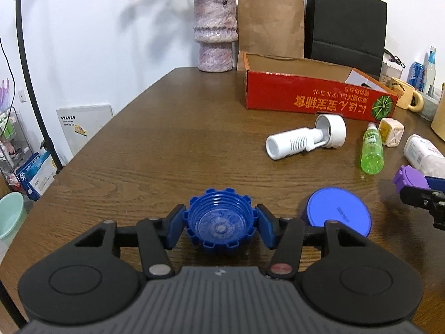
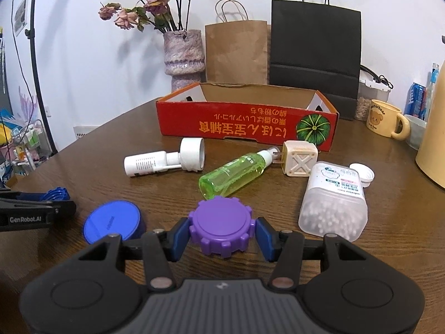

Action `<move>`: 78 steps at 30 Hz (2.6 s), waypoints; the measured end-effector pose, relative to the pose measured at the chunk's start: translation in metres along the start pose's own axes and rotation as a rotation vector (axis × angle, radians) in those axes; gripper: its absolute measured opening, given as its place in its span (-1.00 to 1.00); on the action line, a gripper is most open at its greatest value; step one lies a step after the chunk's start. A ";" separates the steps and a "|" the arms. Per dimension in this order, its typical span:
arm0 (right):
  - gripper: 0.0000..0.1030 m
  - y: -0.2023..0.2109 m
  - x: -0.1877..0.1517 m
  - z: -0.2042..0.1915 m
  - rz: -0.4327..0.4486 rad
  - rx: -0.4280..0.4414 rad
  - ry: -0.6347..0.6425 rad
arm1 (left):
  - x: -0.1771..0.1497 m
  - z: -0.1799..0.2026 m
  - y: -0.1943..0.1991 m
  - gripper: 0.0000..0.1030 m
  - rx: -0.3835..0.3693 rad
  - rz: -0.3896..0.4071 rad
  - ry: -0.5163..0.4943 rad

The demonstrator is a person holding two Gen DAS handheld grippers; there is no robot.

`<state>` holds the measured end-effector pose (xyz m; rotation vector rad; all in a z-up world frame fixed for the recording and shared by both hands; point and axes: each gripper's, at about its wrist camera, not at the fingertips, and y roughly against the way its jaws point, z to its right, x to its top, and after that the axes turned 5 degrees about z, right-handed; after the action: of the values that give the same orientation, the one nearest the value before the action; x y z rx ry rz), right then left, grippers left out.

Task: Organize rigid objects
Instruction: 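Carry both caps up and over to the cardboard box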

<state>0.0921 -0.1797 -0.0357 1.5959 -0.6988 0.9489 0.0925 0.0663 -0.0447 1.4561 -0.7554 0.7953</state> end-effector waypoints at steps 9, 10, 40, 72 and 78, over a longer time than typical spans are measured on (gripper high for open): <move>-0.01 0.007 0.018 0.005 0.066 0.003 -0.002 | 0.027 0.013 0.010 0.08 -0.023 0.058 -0.009; -0.01 0.007 0.020 0.006 0.074 0.003 -0.003 | 0.030 0.015 0.011 0.08 -0.027 0.064 -0.010; -0.01 -0.032 0.126 0.038 0.249 -0.068 0.001 | 0.138 0.075 -0.027 0.08 -0.078 0.202 -0.001; -0.01 -0.168 0.197 0.078 0.165 -0.084 0.026 | 0.222 0.114 -0.156 0.08 -0.052 0.213 0.004; -0.01 -0.191 0.199 0.082 0.126 -0.073 0.035 | 0.228 0.118 -0.183 0.08 -0.032 0.189 -0.011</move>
<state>0.3697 -0.2081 0.0338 1.4822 -0.8084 1.0290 0.3743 -0.0429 0.0446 1.3751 -0.9197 0.9151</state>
